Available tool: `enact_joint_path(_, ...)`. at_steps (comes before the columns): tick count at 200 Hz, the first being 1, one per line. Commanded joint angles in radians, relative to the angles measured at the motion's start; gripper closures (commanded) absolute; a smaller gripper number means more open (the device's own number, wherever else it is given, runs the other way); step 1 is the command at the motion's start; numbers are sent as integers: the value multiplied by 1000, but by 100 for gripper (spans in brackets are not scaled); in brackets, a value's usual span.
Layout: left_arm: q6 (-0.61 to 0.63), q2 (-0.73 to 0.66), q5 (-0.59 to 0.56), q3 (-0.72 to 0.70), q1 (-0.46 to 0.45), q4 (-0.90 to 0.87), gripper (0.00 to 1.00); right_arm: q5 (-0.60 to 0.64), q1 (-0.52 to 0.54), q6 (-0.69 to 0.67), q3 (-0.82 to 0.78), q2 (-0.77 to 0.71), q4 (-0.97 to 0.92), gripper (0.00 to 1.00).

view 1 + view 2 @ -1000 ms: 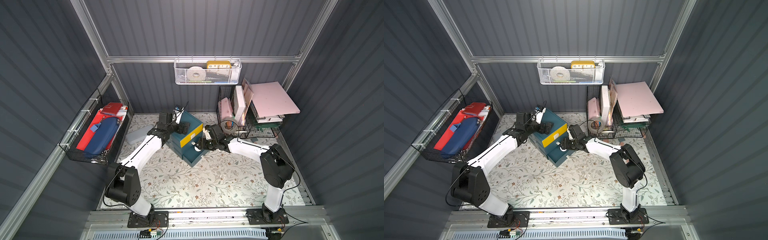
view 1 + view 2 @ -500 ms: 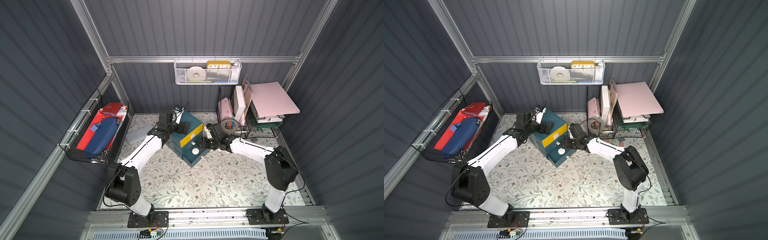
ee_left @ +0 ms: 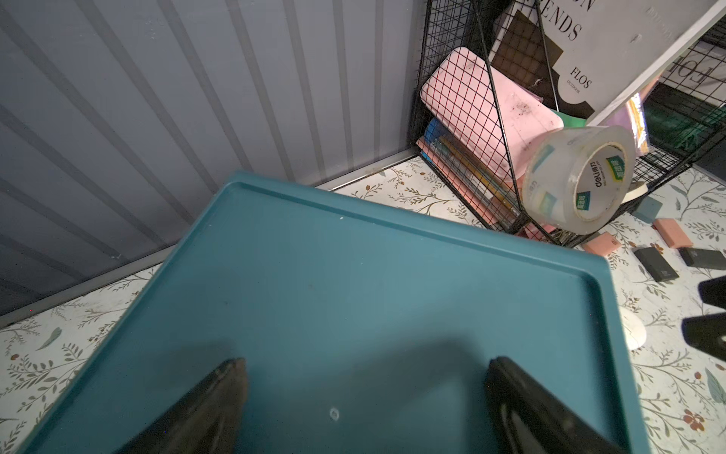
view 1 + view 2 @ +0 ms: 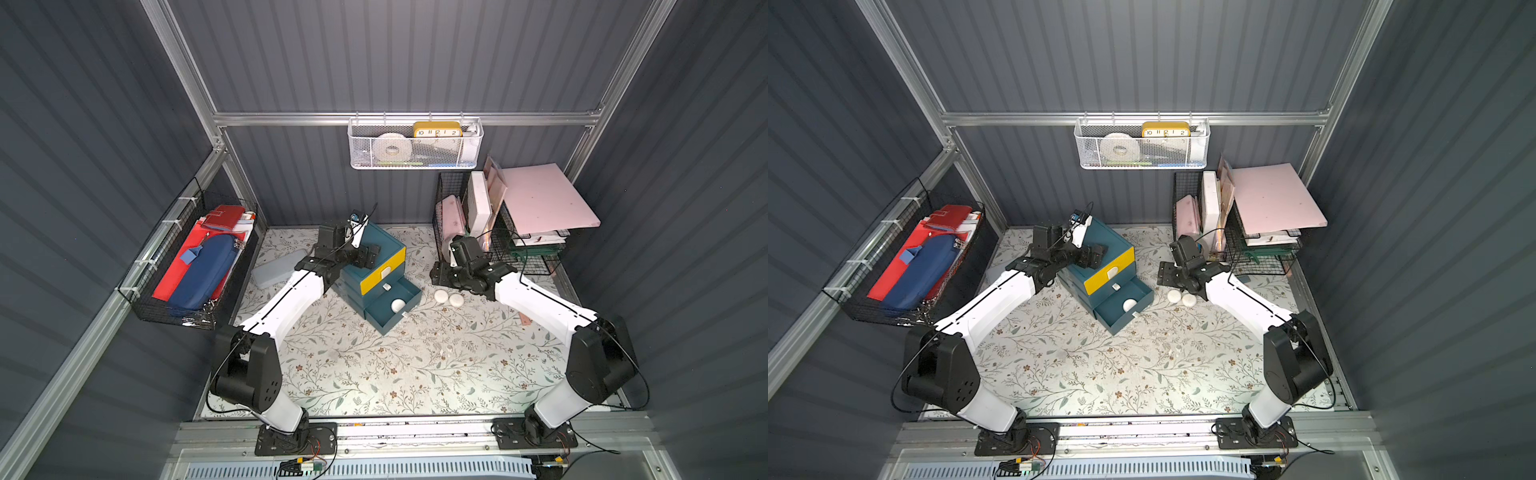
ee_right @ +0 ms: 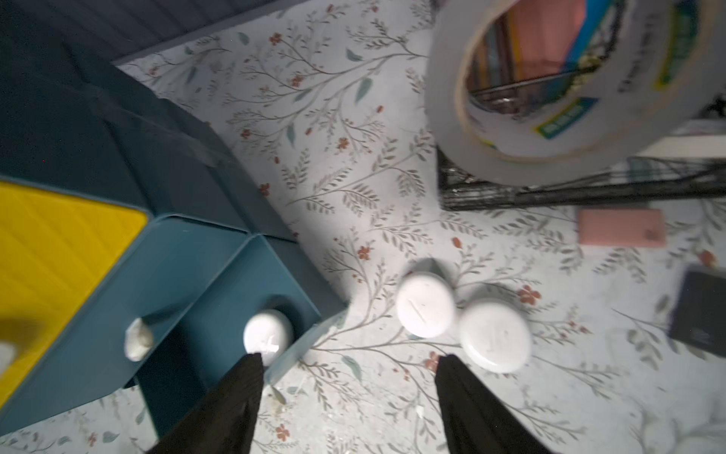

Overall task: Put the bluetooth earphones in the drawer according to color
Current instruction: Place the bluetooth earphone in the drawer, then pick up the Bluetooth earphone from the center of the board.

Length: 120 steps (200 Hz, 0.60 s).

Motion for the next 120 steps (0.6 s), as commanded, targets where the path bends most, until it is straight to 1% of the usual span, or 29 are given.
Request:
enact_joint_path(1,29,47,-13,-32,-15,-200,1,68,-20,-10,-9,4,-101,26)
enact_joint_path(19,28,49,-13,-32,-15,-200,1,80,-36,-6,-11,25,-124,26)
enact_joint_path(60,27,52,-13,-33,-15,-200,1,62,-66,15,-1,106,-157,26)
enact_joint_path(88,29,52,-14,-33,-16,-200,1,84,-84,37,13,157,-175,26)
enact_joint_path(120,29,54,-17,-34,-16,-199,1,82,-99,40,17,189,-159,26)
